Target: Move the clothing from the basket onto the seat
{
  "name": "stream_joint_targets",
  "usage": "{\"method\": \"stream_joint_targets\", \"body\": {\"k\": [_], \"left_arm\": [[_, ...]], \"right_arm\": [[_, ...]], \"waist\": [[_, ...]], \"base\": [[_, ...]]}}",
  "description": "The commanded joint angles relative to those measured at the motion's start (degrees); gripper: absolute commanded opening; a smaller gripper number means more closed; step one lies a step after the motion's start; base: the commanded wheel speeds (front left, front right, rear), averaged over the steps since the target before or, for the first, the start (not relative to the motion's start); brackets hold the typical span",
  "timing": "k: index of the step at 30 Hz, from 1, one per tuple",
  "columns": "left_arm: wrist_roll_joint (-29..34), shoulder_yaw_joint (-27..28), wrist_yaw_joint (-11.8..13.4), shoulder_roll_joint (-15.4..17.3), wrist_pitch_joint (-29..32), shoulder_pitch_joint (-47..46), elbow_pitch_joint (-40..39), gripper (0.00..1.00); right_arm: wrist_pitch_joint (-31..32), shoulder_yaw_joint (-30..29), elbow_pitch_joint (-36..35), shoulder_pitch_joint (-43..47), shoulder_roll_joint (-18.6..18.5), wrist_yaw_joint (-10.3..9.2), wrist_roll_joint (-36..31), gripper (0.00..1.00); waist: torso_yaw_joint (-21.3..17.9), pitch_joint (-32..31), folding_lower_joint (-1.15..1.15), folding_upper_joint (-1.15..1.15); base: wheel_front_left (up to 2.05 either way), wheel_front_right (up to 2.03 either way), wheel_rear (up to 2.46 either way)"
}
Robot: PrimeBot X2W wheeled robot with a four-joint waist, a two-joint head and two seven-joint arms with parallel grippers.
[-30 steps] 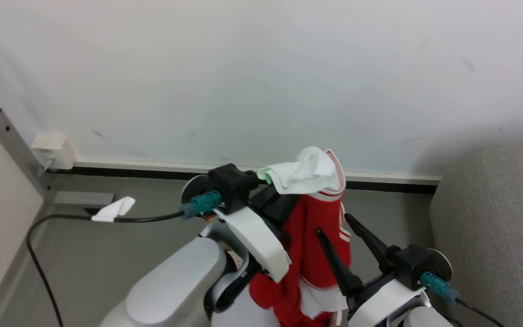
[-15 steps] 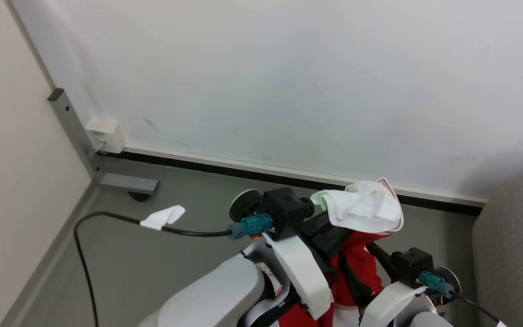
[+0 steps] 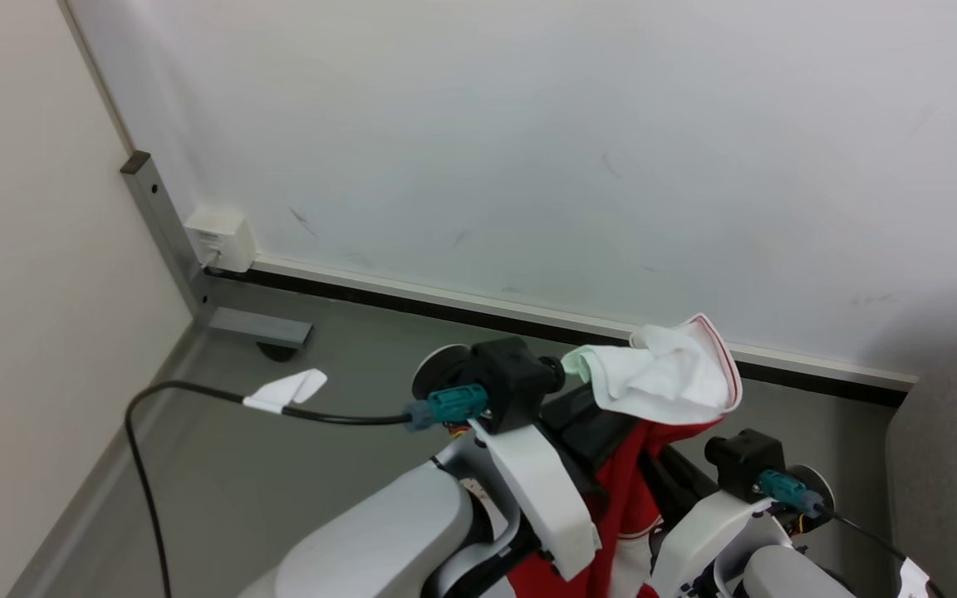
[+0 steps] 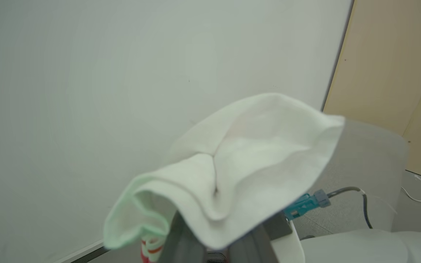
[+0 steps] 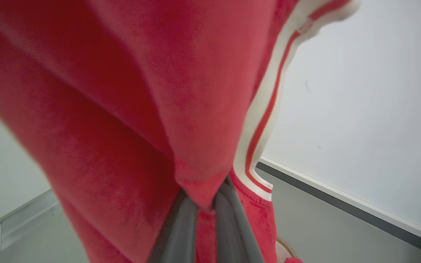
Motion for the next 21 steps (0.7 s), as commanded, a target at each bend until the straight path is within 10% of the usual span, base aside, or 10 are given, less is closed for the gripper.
{"method": "stream_joint_targets", "body": {"k": [1, 20, 21], "left_arm": [[-0.5, 0.5, 0.3, 0.4, -0.5, 0.5, 0.5, 0.0], [-3.9, 2.1, 1.5, 3.2, -3.8, 6.8, 7.2, 0.0], [-4.4, 2.3, 1.4, 3.1, -4.2, 7.2, 7.4, 0.11]], "right_arm": [[0.0, -0.4, -0.5, 0.3, -0.9, -0.12, 0.4, 0.0], [0.0, -15.3, -15.4, 6.6, -3.9, -0.12, -1.5, 0.0], [0.0, -15.8, -16.3, 6.6, -3.7, -0.12, -1.1, 0.0]], "waist": [[-0.1, 0.0, 0.0, 0.0], [-7.0, 0.8, 0.0, 0.0], [-7.6, 0.9, 0.0, 0.0]], "base": [[0.0, 0.0, 0.0], [0.0, 0.0, 0.0], [0.0, 0.0, 0.0]]}}
